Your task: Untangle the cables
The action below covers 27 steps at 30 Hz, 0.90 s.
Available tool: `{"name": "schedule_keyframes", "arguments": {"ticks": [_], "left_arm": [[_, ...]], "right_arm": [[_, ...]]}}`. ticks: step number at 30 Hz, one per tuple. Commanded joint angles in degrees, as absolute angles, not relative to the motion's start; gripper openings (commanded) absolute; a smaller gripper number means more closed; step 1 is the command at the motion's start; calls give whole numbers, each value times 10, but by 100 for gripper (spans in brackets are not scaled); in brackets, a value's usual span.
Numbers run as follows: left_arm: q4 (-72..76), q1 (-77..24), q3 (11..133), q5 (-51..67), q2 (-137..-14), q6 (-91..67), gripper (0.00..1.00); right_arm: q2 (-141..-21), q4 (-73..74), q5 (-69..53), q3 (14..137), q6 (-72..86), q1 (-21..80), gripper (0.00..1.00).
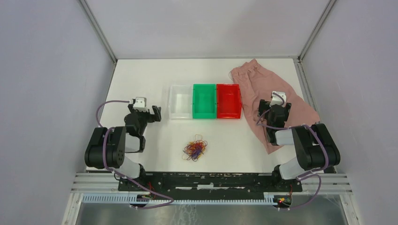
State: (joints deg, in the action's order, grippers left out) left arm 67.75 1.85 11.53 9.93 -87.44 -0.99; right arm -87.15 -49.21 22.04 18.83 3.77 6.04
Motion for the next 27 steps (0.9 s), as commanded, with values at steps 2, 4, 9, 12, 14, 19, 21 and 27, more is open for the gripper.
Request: {"name": "schedule_keyframes", "arguments": {"ticks": [2, 4, 9, 12, 14, 19, 21, 27], "left_arm": [[699, 17, 120, 89, -869, 9, 99], [700, 17, 120, 89, -870, 9, 99], [699, 17, 120, 89, -870, 9, 99], [699, 17, 121, 90, -870, 9, 99], [703, 19, 121, 94, -869, 7, 99], [460, 39, 222, 148, -793, 10, 99], [280, 39, 299, 186, -773, 32, 99], [-68, 42, 499, 339, -778, 126, 99]], "right_arm": [[-866, -513, 218, 201, 39, 61, 99], [-866, -513, 219, 201, 39, 61, 99], [-867, -513, 218, 201, 39, 61, 99], [-866, -510, 216, 202, 41, 60, 99], [-857, -501, 242, 203, 47, 60, 99], [-722, -281, 310, 273, 92, 60, 99], [-661, -234, 312, 283, 128, 60, 99], [-548, -30, 376, 339, 388, 57, 99]]}}
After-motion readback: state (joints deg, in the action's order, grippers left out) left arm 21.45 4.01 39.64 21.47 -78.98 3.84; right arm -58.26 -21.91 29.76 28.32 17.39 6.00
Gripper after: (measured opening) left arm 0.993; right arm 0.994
